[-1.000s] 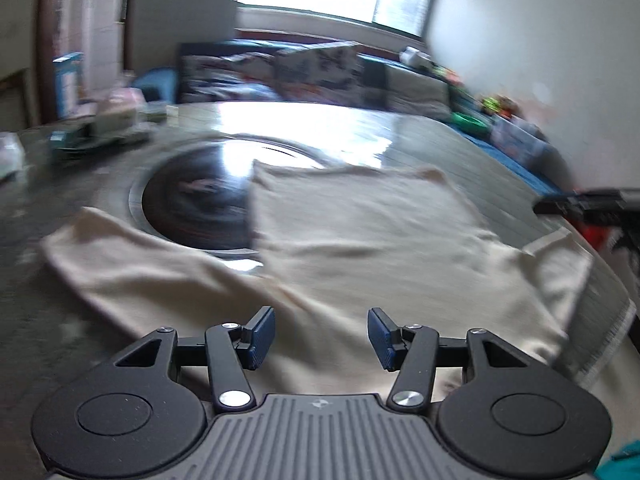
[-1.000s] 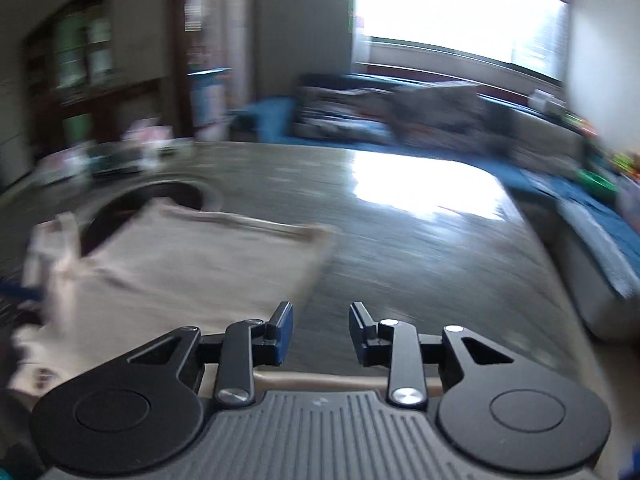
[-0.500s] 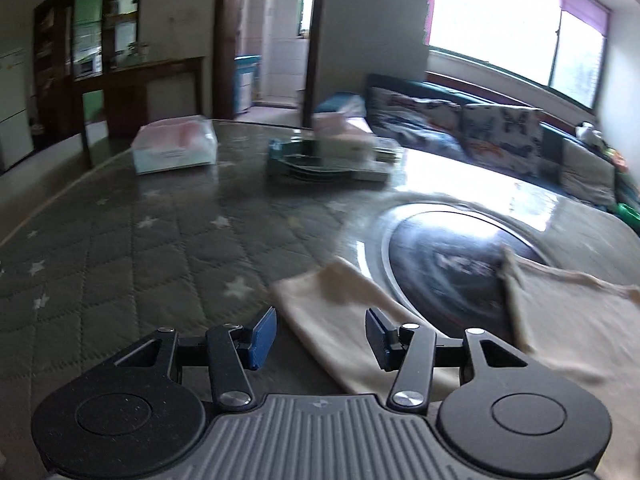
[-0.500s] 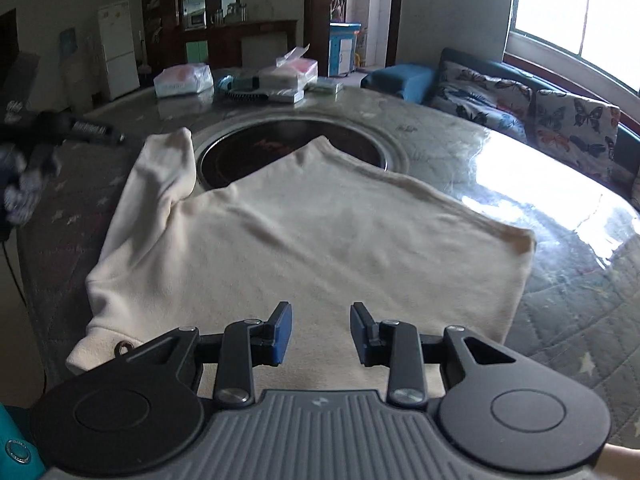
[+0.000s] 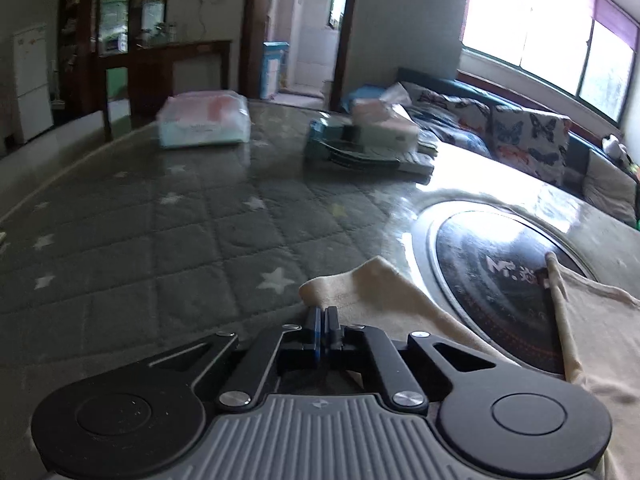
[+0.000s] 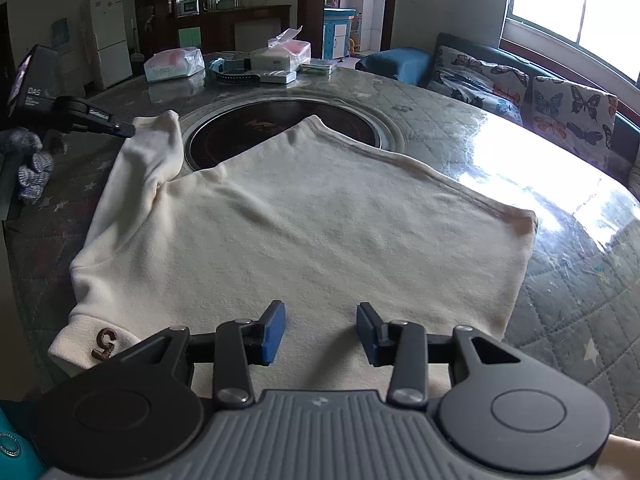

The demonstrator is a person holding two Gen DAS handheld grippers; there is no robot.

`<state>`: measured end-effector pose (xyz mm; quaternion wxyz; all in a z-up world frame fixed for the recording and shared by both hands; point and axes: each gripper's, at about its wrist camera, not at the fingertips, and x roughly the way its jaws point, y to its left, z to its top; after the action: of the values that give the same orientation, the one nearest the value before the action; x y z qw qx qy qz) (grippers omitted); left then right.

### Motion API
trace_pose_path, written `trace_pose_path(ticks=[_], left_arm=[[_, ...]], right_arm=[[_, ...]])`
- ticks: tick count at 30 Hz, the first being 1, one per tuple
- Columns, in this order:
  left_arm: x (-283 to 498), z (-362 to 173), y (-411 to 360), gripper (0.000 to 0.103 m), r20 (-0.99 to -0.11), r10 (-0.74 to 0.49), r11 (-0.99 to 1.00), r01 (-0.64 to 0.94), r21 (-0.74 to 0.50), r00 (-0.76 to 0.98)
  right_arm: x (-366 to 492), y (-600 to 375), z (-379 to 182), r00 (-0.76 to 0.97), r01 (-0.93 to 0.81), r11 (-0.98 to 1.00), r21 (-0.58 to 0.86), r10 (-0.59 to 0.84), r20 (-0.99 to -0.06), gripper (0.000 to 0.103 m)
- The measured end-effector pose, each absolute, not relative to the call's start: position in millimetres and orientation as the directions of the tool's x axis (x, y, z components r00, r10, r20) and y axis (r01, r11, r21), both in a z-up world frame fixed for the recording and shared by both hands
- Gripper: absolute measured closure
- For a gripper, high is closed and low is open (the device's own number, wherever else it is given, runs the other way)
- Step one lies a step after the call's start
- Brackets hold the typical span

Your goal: Fold clothes

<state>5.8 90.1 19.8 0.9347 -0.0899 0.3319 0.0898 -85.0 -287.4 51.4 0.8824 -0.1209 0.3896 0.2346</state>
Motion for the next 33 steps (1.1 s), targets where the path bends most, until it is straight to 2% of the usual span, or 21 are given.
trace_pose_path(ticks=[7, 16, 19, 33], left_arm=[[-28, 26, 107, 0.101, -0.621, 0.176, 0.951, -0.295, -0.093, 0.764], [-27, 18, 112, 0.101, -0.649, 0.173, 0.950, -0.300, -0.089, 0.741], [-31, 19, 112, 0.101, -0.646, 0.193, 0.952, -0.300, -0.057, 0.738], [-50, 26, 120, 0.101, -0.650, 0.189, 0.947, -0.312, -0.079, 0.736]], right_arm=[[-86, -289, 50, 0.589, -0.509, 0.860, -0.035, 0.318, -0.743, 0.059], [-87, -283, 54, 0.592, -0.523, 0.850, -0.060, 0.312, -0.743, 0.056], [-90, -274, 61, 0.584, -0.562, 0.825, -0.054, 0.350, -0.732, 0.056], [-73, -177, 70, 0.403, -0.828, 0.561, -0.016, 0.574, -0.713, 0.057]])
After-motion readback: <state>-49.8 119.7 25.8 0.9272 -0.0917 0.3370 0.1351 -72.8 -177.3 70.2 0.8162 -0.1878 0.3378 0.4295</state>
